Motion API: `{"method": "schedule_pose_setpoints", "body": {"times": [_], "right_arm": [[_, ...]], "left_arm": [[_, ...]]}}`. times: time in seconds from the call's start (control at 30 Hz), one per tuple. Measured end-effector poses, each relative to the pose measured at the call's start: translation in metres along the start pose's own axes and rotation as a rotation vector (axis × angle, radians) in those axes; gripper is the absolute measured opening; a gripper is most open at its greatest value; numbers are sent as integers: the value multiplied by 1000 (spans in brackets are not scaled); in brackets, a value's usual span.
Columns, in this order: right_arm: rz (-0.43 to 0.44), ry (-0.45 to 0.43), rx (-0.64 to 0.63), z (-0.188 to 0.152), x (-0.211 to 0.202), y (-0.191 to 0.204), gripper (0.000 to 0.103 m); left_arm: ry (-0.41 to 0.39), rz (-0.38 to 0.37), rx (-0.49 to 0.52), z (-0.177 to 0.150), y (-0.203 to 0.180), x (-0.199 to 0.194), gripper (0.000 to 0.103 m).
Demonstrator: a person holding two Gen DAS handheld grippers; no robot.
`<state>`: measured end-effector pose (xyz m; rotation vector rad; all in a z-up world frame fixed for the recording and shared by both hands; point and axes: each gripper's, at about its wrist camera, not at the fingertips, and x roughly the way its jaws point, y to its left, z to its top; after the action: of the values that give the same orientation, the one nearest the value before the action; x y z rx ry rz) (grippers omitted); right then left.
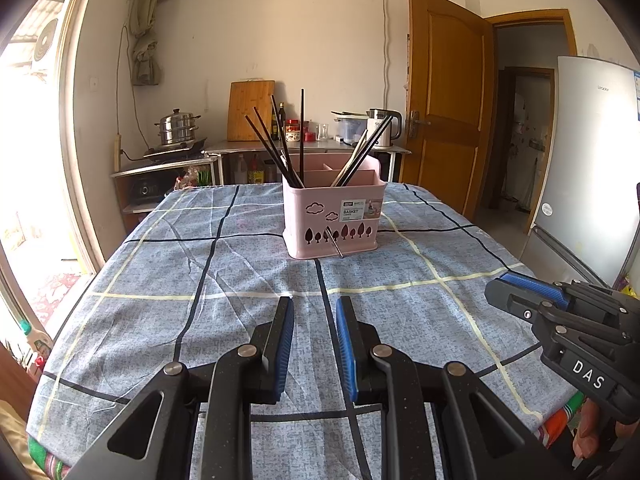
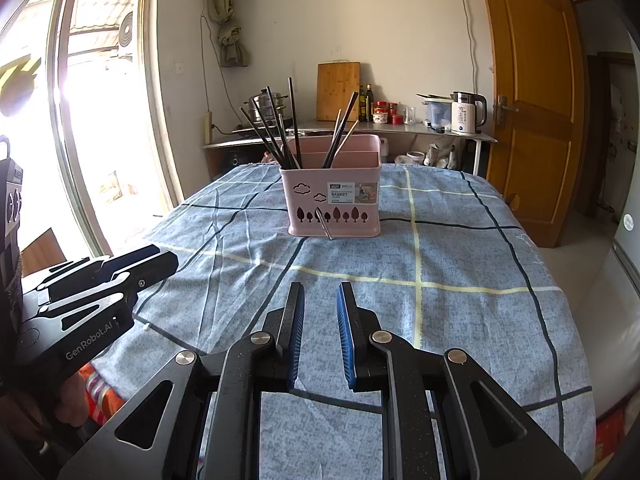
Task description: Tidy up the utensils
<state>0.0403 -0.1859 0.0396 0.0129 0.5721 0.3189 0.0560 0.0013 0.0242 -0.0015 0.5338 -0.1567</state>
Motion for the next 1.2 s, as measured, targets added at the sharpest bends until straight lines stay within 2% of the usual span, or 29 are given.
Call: {"method": "schedule_pose_setpoints", "body": {"times": [1.2], "right_arm": [[-1,3,-2,-1,1,1,17]], "left_arm": [[-3,0,23,-2,-5,-1,21]]}}
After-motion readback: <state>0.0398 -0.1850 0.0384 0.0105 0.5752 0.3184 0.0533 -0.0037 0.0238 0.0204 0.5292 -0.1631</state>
